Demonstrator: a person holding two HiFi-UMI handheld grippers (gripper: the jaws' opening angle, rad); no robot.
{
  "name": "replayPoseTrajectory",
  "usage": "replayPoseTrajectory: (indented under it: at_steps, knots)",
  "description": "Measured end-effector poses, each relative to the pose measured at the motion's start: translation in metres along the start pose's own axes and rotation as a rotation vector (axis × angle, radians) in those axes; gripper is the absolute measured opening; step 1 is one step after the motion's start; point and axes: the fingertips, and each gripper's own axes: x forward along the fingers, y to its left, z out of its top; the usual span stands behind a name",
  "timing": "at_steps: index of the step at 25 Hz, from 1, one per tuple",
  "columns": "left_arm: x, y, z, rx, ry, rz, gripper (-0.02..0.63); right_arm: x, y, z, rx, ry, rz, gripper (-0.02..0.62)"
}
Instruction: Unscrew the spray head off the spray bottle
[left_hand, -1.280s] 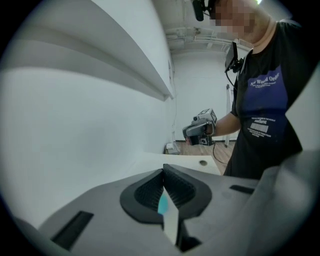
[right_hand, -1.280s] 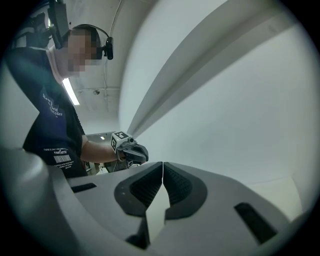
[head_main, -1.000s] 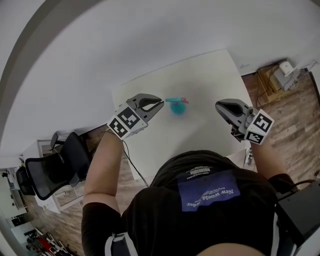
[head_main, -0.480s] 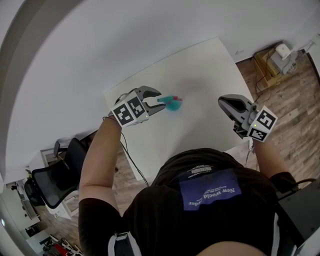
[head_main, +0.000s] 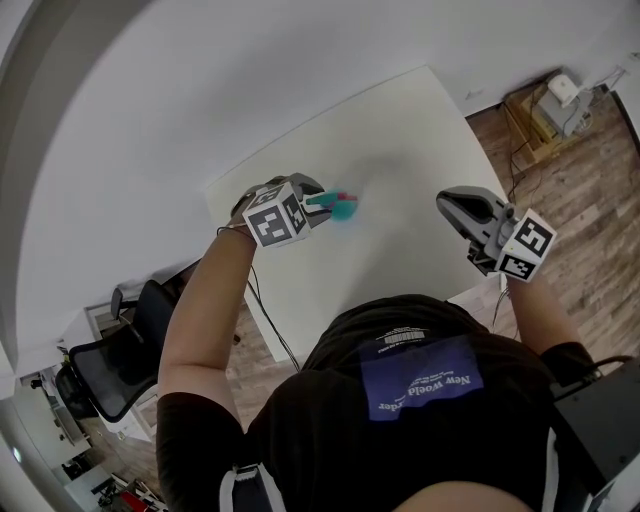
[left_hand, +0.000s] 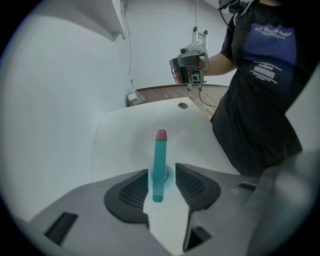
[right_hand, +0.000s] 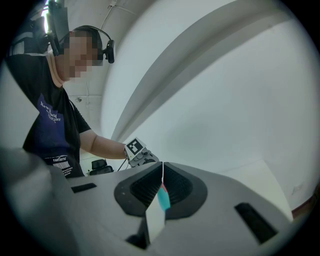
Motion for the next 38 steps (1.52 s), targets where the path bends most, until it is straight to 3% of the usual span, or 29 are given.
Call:
replayPoseTrajectory:
  at_steps: [21,28,34,38]
  knots:
    - [0.029,-0.001,-0.009,0.067,0.112,-0.023,0.153,-0.009,-0.004,-0.004,0.008,-0.008,-0.016,-0.003]
    - [0.04,0.003,-0.014,0.111,0.08,0.002,0.146,-0.008,-0.003,-0.003,0.007,-0.009,-0.014,-0.003]
    - [0.028,0.003,-0.007,0.056,0.077,0.012,0.143,-0.011,-0.01,-0.004,0.011,-0.006,-0.003,-0.003]
    - [0.017,0.002,0.002,-0.05,-0.024,0.035,0.143,-0.014,-0.009,-0.002,0.009,-0.01,0.004,-0.003]
